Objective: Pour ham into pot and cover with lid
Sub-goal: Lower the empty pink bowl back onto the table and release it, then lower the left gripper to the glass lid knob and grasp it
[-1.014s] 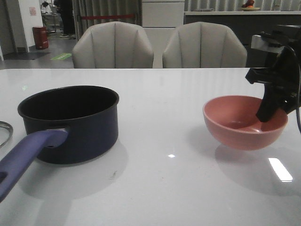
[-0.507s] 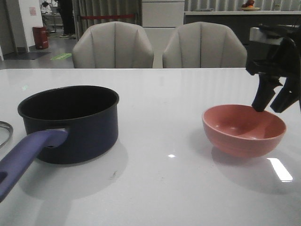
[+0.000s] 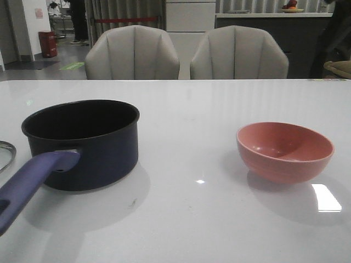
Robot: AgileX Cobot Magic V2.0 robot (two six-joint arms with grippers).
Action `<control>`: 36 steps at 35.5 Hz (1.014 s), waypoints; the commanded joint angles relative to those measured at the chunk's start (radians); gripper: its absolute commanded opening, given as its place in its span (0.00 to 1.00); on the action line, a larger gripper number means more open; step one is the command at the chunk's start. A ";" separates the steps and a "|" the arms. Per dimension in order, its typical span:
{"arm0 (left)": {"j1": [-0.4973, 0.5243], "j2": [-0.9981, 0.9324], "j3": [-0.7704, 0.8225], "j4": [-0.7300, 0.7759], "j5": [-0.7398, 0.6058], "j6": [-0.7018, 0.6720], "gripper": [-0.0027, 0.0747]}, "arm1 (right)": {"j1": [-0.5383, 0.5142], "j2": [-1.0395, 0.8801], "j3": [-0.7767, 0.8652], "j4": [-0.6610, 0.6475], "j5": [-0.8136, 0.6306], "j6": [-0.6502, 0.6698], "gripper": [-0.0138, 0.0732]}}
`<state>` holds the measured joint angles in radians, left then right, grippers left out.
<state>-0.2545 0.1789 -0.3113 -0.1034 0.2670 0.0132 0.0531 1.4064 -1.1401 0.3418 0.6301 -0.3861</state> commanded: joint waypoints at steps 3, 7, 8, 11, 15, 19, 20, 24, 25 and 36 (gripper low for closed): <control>-0.010 0.008 -0.027 -0.013 -0.072 0.002 0.82 | 0.057 -0.219 0.126 0.006 -0.232 -0.011 0.61; -0.010 0.008 -0.022 -0.013 -0.074 0.002 0.82 | 0.108 -0.340 0.242 0.006 -0.340 -0.011 0.61; -0.010 0.008 -0.022 -0.013 -0.076 0.002 0.82 | 0.118 -0.375 0.264 0.006 -0.365 -0.011 0.61; -0.010 0.008 -0.022 -0.013 -0.072 0.002 0.82 | 0.147 -0.465 0.336 0.006 -0.415 -0.011 0.61; -0.010 0.008 -0.020 -0.013 -0.072 0.002 0.82 | 0.184 -0.606 0.450 0.006 -0.468 -0.011 0.61; -0.010 0.008 -0.020 -0.013 -0.072 0.002 0.82 | 0.198 -0.817 0.597 0.006 -0.524 -0.010 0.61; -0.010 0.008 -0.020 -0.013 -0.072 0.002 0.82 | 0.198 -0.871 0.639 0.006 -0.540 -0.010 0.61; -0.010 0.008 -0.020 -0.013 -0.074 0.002 0.82 | 0.198 -1.062 0.809 0.006 -0.598 -0.010 0.61; -0.010 0.008 -0.020 -0.013 -0.074 0.002 0.82 | 0.198 -1.103 0.847 0.007 -0.601 -0.008 0.61; -0.010 0.008 -0.020 -0.020 -0.079 0.002 0.82 | 0.198 -1.238 0.991 0.032 -0.600 -0.004 0.40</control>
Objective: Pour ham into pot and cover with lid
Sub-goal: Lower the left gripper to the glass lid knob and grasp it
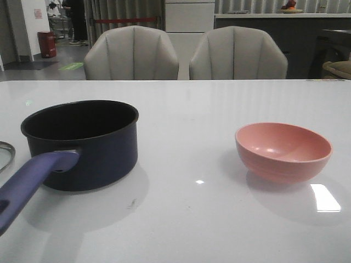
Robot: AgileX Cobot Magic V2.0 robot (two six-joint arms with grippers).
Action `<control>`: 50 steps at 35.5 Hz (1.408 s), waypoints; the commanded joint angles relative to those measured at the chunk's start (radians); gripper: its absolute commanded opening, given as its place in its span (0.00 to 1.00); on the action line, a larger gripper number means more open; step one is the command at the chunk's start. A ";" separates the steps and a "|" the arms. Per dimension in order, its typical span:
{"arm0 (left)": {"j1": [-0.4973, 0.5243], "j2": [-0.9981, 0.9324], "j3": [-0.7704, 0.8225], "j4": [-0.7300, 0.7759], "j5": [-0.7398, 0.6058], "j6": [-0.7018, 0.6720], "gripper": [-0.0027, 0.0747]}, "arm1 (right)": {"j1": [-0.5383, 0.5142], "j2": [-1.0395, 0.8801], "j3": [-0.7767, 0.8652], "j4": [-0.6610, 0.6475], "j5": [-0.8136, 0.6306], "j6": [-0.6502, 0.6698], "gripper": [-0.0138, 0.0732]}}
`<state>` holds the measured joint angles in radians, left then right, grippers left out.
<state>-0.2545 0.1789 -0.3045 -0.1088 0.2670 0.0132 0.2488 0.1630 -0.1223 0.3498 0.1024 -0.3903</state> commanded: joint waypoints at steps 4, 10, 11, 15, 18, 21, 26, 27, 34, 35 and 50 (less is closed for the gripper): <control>-0.010 0.028 -0.029 -0.015 -0.087 0.002 0.82 | 0.002 0.006 -0.025 0.054 0.003 0.000 0.34; -0.010 0.143 -0.112 -0.015 -0.043 0.002 0.82 | 0.002 0.006 -0.025 0.054 0.036 0.000 0.33; -0.010 0.175 -0.140 -0.015 -0.035 0.002 0.82 | 0.002 0.006 -0.025 0.054 0.036 0.000 0.33; 0.004 0.322 -0.265 -0.016 0.023 0.000 0.83 | 0.002 0.006 -0.025 0.054 0.036 0.000 0.33; 0.047 0.429 -0.340 -0.016 0.104 -0.006 0.89 | 0.002 0.006 -0.025 0.054 0.036 0.000 0.33; 0.102 0.523 -0.412 -0.016 0.148 -0.043 0.89 | 0.002 0.006 -0.025 0.054 0.036 0.000 0.33; 0.191 0.647 -0.492 -0.015 0.225 -0.052 0.89 | 0.002 0.006 -0.025 0.054 0.036 0.000 0.33; 0.215 0.698 -0.516 -0.016 0.261 -0.053 0.89 | 0.002 0.006 -0.025 0.054 0.036 0.000 0.33; 0.310 0.948 -0.622 -0.030 0.395 -0.053 0.89 | 0.002 0.006 -0.025 0.054 0.036 0.000 0.33; 0.322 0.972 -0.633 -0.034 0.408 -0.053 0.89 | 0.002 0.006 -0.025 0.054 0.036 0.000 0.33; 0.361 1.403 -0.909 0.007 0.598 -0.054 0.89 | 0.002 0.006 -0.025 0.054 0.036 0.000 0.33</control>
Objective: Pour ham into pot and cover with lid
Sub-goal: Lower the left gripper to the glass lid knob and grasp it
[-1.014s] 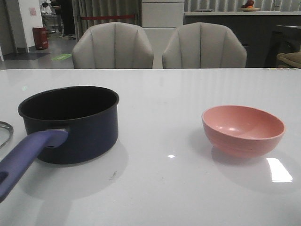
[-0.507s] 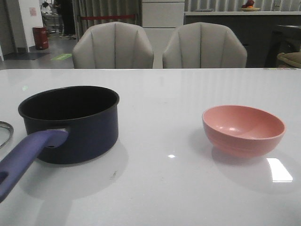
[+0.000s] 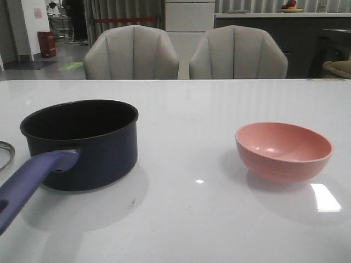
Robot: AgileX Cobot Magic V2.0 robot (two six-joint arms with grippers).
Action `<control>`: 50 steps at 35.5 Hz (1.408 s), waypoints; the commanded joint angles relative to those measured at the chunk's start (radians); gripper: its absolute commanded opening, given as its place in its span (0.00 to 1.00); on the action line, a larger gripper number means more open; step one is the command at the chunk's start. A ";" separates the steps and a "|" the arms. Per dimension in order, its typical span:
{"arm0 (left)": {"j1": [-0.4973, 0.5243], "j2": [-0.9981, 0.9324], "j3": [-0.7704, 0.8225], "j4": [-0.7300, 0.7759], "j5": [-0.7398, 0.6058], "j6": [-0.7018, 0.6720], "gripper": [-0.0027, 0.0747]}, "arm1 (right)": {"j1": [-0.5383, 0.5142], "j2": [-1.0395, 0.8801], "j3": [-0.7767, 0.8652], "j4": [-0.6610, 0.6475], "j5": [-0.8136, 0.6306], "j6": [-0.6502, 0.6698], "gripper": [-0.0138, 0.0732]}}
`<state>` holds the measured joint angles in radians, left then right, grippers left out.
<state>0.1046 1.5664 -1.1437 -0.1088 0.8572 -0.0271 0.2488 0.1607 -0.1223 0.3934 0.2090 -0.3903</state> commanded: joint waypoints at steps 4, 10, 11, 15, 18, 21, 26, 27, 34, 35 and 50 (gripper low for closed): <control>0.002 0.121 -0.169 0.049 0.104 -0.014 0.89 | 0.002 0.008 -0.025 0.010 -0.071 0.000 0.33; 0.002 0.213 -0.276 0.057 0.135 -0.038 0.89 | 0.002 0.008 -0.025 0.010 -0.071 0.000 0.33; 0.002 0.223 -0.290 0.062 0.138 -0.040 0.89 | 0.002 0.008 -0.025 0.010 -0.071 0.000 0.33; 0.002 0.264 -0.320 0.065 0.148 -0.043 0.89 | 0.002 0.008 -0.025 0.010 -0.071 0.000 0.33; 0.002 0.288 -0.327 0.073 0.152 -0.043 0.89 | 0.002 0.008 -0.025 0.010 -0.071 0.000 0.33; 0.002 0.311 -0.327 0.080 0.152 -0.043 0.89 | 0.002 0.008 -0.025 0.010 -0.071 0.000 0.33; 0.003 0.336 -0.327 0.080 0.154 -0.047 0.89 | 0.002 0.008 -0.025 0.010 -0.071 0.000 0.33; 0.007 0.338 -0.327 0.080 0.156 -0.047 0.89 | 0.002 0.008 -0.025 0.010 -0.071 0.000 0.33; 0.022 0.351 -0.327 0.080 0.164 -0.047 0.88 | 0.002 0.008 -0.025 0.010 -0.071 0.000 0.33; 0.021 0.355 -0.327 0.080 0.169 -0.047 0.88 | 0.002 0.008 -0.025 0.010 -0.071 0.000 0.33; 0.021 0.375 -0.327 0.066 0.145 -0.047 0.88 | 0.002 0.008 -0.025 0.010 -0.071 0.000 0.33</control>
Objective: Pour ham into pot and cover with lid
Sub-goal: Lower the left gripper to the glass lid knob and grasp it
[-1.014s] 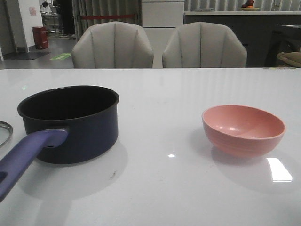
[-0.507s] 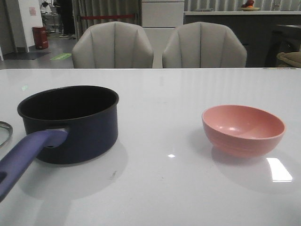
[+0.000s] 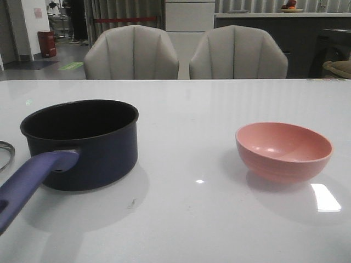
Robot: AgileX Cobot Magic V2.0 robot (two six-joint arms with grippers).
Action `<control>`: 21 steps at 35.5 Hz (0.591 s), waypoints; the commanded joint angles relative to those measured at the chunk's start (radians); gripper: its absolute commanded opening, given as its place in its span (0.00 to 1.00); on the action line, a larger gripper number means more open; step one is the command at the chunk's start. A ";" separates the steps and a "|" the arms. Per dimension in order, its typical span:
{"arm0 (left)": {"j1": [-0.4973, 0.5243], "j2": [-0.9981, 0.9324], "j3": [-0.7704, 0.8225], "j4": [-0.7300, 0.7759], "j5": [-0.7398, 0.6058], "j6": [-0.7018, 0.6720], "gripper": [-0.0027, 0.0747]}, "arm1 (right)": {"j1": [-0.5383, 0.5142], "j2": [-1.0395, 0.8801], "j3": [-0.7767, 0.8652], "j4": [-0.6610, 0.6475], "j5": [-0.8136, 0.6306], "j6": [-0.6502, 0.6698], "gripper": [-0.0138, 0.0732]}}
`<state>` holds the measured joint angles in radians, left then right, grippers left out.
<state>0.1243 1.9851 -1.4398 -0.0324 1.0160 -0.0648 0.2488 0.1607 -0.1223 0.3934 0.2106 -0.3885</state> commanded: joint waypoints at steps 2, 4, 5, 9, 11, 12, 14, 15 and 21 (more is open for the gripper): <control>0.002 -0.042 -0.031 -0.010 -0.013 -0.009 0.88 | 0.002 0.008 -0.025 0.010 -0.072 -0.002 0.33; 0.002 -0.042 -0.031 -0.010 -0.013 -0.009 0.84 | 0.002 0.008 -0.025 0.010 -0.072 -0.002 0.33; 0.002 -0.042 -0.031 -0.012 -0.013 -0.009 0.81 | 0.002 0.008 -0.025 0.010 -0.072 -0.002 0.33; 0.002 -0.042 -0.031 -0.012 -0.013 -0.009 0.67 | 0.002 0.008 -0.025 0.010 -0.072 -0.002 0.33; 0.002 -0.042 -0.031 -0.012 -0.013 -0.007 0.59 | 0.002 0.008 -0.025 0.010 -0.072 -0.002 0.33; 0.002 -0.042 -0.031 -0.012 -0.011 -0.007 0.54 | 0.002 0.008 -0.025 0.010 -0.072 -0.002 0.33; 0.002 -0.042 -0.031 -0.012 -0.011 -0.007 0.51 | 0.002 0.008 -0.025 0.010 -0.072 -0.002 0.33; 0.002 -0.042 -0.031 -0.012 -0.011 -0.005 0.49 | 0.002 0.008 -0.025 0.010 -0.072 -0.002 0.33; 0.002 -0.042 -0.031 -0.012 -0.007 -0.001 0.48 | 0.002 0.008 -0.025 0.010 -0.072 -0.002 0.33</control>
<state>0.1243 1.9930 -1.4416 -0.0411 1.0139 -0.0648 0.2488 0.1607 -0.1223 0.3950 0.2106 -0.3885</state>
